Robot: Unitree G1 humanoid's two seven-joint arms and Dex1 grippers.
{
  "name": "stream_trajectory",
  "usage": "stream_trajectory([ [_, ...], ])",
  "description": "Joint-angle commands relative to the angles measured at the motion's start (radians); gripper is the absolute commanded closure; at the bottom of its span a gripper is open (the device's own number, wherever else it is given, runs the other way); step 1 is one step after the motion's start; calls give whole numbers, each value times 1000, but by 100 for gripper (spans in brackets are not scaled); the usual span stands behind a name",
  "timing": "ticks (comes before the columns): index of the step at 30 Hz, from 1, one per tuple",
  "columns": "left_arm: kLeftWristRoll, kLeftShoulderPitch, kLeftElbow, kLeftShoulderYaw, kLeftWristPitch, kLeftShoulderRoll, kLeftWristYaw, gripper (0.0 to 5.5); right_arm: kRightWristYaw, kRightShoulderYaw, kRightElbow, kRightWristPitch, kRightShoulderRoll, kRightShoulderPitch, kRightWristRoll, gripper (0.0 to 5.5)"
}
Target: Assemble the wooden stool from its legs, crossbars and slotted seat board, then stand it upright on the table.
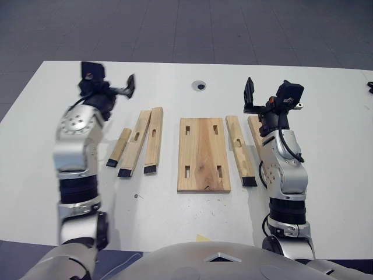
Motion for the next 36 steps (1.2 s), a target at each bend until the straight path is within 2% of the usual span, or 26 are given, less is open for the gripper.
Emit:
stream_trajectory([
  [1, -64, 33, 35, -10, 28, 153, -230, 10, -18, -10, -22, 0, 5, 29, -20, 11],
  [4, -56, 74, 74, -59, 24, 222, -341, 10, -28, -9, -18, -12, 21, 26, -26, 11],
  [9, -30, 138, 122, -133, 3, 251, -418, 10, -35, -4, -8, -21, 35, 24, -40, 11],
  [19, 90, 189, 154, -229, -67, 259, -381, 10, -30, -8, -2, -22, 33, 27, -61, 11],
  [28, 110, 171, 157, -224, -86, 299, -403, 10, -36, -2, -20, -13, 49, 58, -69, 11],
  [36, 84, 270, 113, -234, -69, 305, -466, 131, -38, 3, -19, -3, 49, 56, -77, 10],
])
